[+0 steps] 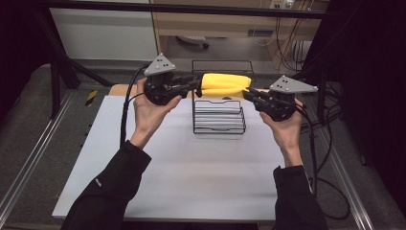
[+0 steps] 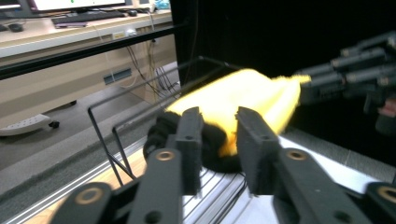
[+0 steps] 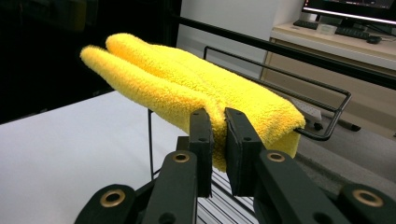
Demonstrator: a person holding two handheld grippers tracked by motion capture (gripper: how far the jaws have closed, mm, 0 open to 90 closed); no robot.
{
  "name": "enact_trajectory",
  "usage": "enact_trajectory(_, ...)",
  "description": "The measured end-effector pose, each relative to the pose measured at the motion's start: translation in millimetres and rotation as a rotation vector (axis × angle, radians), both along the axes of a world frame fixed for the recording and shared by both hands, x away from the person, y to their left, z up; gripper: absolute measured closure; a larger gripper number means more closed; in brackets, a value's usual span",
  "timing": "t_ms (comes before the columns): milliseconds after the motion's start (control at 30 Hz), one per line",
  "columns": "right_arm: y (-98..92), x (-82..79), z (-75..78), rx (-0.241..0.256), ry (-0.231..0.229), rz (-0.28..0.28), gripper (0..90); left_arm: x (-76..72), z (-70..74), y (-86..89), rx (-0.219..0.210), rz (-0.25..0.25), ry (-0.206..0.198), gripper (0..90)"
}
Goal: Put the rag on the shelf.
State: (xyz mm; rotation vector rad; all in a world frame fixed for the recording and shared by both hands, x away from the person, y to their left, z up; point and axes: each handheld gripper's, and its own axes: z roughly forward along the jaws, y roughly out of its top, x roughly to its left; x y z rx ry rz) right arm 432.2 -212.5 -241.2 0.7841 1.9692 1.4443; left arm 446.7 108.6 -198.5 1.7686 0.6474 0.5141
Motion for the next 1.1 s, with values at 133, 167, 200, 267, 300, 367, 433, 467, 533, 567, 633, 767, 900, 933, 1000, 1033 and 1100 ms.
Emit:
enact_trajectory(133, 0.6, -0.3, -2.2, -0.005, -0.004, 0.008, 82.0, 13.3, 2.2, -11.1, 0.026, 0.032, 0.020, 79.2)
enact_trajectory(167, 0.7, -0.7, -2.5, -0.007, -0.007, 0.011, 81.8, 17.5, 1.5, -13.8, 0.027, 0.032, 0.031, 80.5)
enact_trajectory(200, 0.3, -0.7, -2.9, -0.011, -0.008, 0.013, 81.8, 21.5, 0.2, -16.3, 0.028, 0.034, 0.044, 81.3)
enact_trajectory(267, -0.8, -0.3, -4.3, -0.009, -0.001, 0.014, 81.5, 27.7, -3.3, -21.0, 0.036, 0.034, 0.068, 83.9)
enact_trajectory(300, -1.3, -0.1, -5.2, -0.008, 0.002, 0.015, 81.4, 30.1, -5.9, -23.2, 0.046, 0.028, 0.085, 85.2)
enact_trajectory(367, -2.0, 0.3, -7.3, -0.009, 0.008, 0.015, 81.2, 31.2, -10.7, -25.8, 0.071, 0.008, 0.100, 88.0)
enact_trajectory(433, -2.7, 0.7, -9.6, -0.014, 0.011, 0.016, 80.9, 30.2, -15.4, -26.8, 0.081, -0.005, 0.105, 89.4)
enact_trajectory(467, -3.2, 1.0, -10.8, -0.016, 0.014, 0.016, 80.7, 29.5, -18.0, -26.9, 0.084, -0.012, 0.110, 89.4)
enact_trajectory(533, -4.5, 1.8, -13.3, -0.016, 0.021, 0.014, 80.5, 28.4, -22.6, -26.5, 0.090, -0.024, 0.117, 89.4)
enact_trajectory(567, -5.0, 2.2, -14.5, -0.016, 0.025, 0.016, 80.4, 27.8, -24.9, -26.2, 0.093, -0.028, 0.120, 89.4)
enact_trajectory(633, -4.9, 2.1, -16.2, -0.025, 0.029, 0.015, 80.0, 26.7, -29.1, -26.1, 0.099, -0.035, 0.123, 89.3)
enact_trajectory(767, -3.9, 1.8, -17.4, -0.042, 0.036, 0.013, 78.6, 25.4, -36.5, -26.8, 0.111, -0.033, 0.117, 89.7)
enact_trajectory(900, -3.1, -2.2, -13.4, -0.024, 0.028, 0.015, 67.9, 25.0, -41.9, -28.3, 0.122, -0.028, 0.111, 89.8)
enact_trajectory(933, -3.2, -3.7, -11.2, -0.010, 0.024, 0.021, 66.6, 24.9, -43.1, -28.9, 0.128, -0.027, 0.110, 89.9)
enact_trajectory(1000, -3.4, -6.3, -5.8, 0.014, 0.009, 0.036, 64.7, 24.9, -45.9, -30.3, 0.144, -0.025, 0.106, 89.9)
enact_trajectory(1033, -3.2, -6.6, -3.2, 0.025, 0.005, 0.042, 65.7, 25.0, -47.5, -31.0, 0.146, -0.027, 0.107, 89.9)
enact_trajectory(1100, -1.0, -5.4, -0.6, 0.034, 0.018, 0.051, 73.2, 25.4, -51.2, -32.2, 0.150, -0.029, 0.109, 89.9)
